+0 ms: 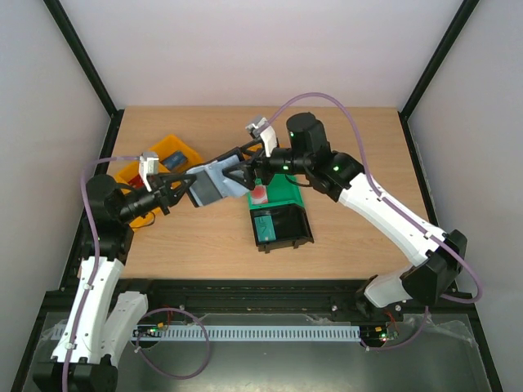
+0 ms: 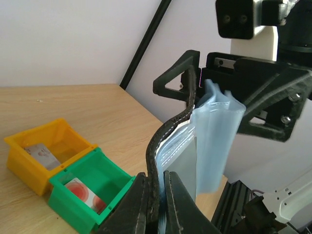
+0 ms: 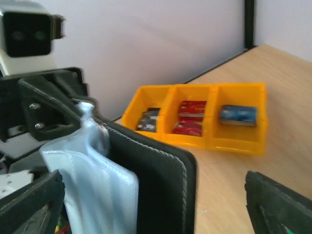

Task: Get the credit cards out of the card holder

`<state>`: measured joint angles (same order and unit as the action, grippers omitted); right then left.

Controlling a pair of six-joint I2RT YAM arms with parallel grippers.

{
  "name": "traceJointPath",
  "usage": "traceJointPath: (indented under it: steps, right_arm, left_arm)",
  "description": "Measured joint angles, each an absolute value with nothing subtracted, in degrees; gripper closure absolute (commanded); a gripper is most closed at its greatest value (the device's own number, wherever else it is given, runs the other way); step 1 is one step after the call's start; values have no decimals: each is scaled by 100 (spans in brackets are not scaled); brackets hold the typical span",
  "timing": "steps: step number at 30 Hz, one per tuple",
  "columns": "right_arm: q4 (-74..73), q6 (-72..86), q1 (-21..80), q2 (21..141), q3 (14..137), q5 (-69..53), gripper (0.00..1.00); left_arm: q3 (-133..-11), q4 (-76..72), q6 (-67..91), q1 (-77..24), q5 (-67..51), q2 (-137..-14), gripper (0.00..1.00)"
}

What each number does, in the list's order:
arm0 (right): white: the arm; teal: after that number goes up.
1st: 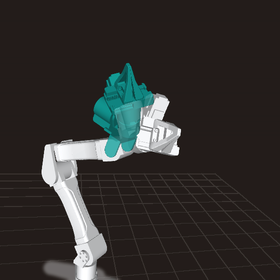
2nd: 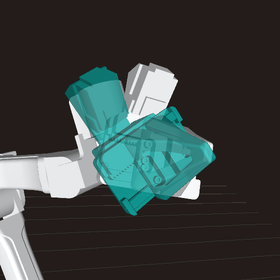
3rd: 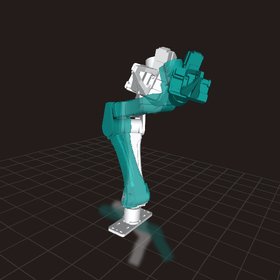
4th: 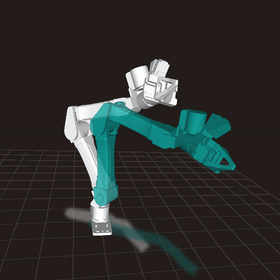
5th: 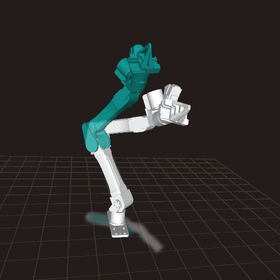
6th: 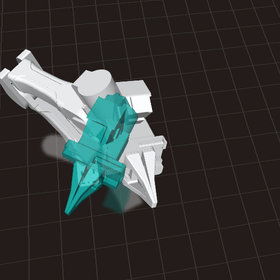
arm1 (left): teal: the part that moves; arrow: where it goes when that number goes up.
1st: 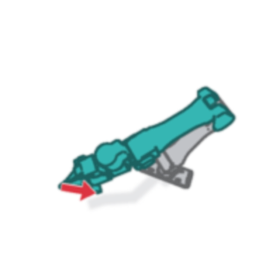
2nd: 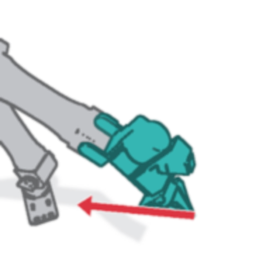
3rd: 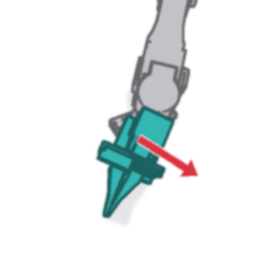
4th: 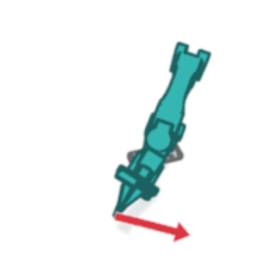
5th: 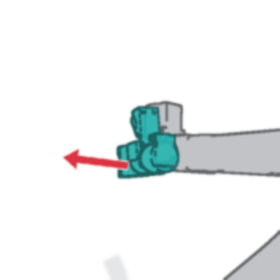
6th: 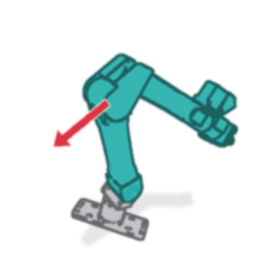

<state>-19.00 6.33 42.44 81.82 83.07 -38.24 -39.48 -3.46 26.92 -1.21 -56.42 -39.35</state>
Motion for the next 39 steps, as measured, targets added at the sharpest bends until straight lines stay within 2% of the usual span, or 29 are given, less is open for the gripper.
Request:
traceJointPath:
  steps: [4, 12, 13, 15, 16, 19, 25, 28, 29, 32, 36, 39]
  right_arm:
    - [-1474, 714, 4429, 8189, 8073, -4292, 1]
    - [-1125, 729, 4989, 8711, 8051, -4421, 3]
    - [-1125, 725, 5009, 8761, 8062, -4431, 11]
    - [-1127, 661, 5028, 8799, 8062, -4423, 48]
    - [-1125, 652, 5035, 8799, 8062, -4423, 62]
    - [-1109, 624, 5037, 8770, 8066, -4460, 97]
    - [-952, 646, 4954, 8460, 7924, -4950, 98]
    - [-624, 812, 4834, 8239, 7649, -5566, 98]
    - [-565, 858, 4816, 8193, 7592, -5686, 98]
    - [-456, 972, 4742, 8165, 7572, -5826, 98]
    - [-436, 998, 4700, 8162, 7572, -5865, 98]
    - [-399, 1079, 4689, 8165, 7572, -5968, 98]
  left_arm:
    - [-3962, -329, 2628, -121, -5649, -3935, 98]
    - [-4121, -351, 2582, -172, -5789, -3946, 98]
    - [-4125, -353, 2580, -172, -5808, -3946, 98]
    - [-4128, -364, 2587, -172, -5876, -3948, 98]
    - [-4128, -401, 2598, -178, -5935, -3957, 98]
    - [-4128, -631, 2705, -174, -6088, -3999, 98]
    - [-4160, -1317, 3109, -217, -6560, -4115, 96]
    - [-4340, -1293, 2906, -309, -6928, -4174, 67]
    - [-4438, -1138, 2694, -346, -7054, -4200, 64]
    - [-4724, -504, 1946, -451, -7159, -4182, 74]
    - [-4755, -172, 1428, -478, -6628, -4023, 65]
    - [-4751, -220, 1387, -489, -6591, -3988, 69]
